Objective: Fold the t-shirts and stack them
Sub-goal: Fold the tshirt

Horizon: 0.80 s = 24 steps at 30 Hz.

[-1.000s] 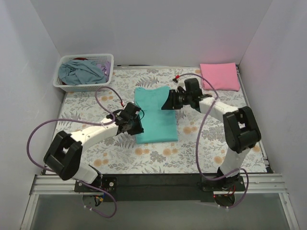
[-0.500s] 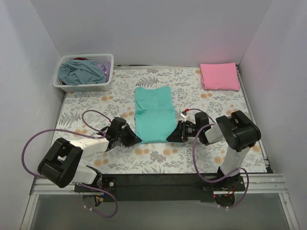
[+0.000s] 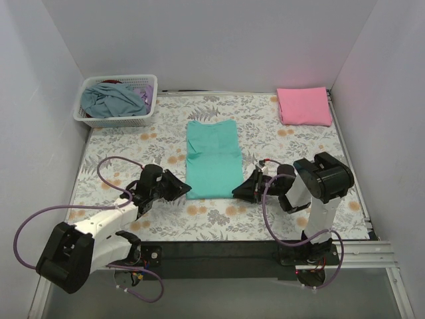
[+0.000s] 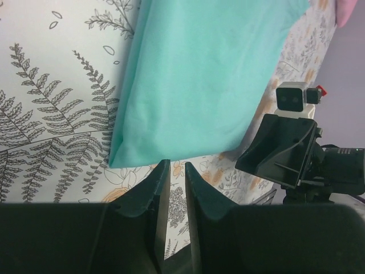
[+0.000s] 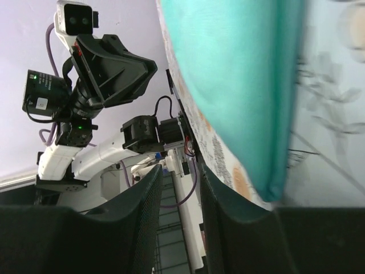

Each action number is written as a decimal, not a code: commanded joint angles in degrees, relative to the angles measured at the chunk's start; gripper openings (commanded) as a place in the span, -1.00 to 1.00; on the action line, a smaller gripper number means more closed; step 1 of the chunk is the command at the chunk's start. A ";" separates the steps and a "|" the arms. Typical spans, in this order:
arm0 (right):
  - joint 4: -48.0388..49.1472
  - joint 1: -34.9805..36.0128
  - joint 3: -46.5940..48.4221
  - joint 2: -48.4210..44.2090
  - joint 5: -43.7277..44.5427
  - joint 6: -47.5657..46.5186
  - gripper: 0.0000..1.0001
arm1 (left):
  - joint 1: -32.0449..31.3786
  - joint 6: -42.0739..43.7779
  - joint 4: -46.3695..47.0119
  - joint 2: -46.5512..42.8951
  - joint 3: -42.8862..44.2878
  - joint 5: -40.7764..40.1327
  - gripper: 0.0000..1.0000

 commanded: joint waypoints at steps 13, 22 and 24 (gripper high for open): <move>-9.22 18.16 19.66 -6.34 11.50 -17.12 -0.22 | 0.29 3.95 -5.89 -8.02 1.70 -8.34 -0.59; -11.83 22.75 19.16 7.65 17.72 -14.90 -0.27 | 0.29 4.48 -6.24 -8.90 1.44 -9.49 -0.59; -13.87 22.66 17.66 8.97 19.40 -15.09 -0.27 | 0.29 4.57 -6.16 -8.46 1.52 -9.40 -0.59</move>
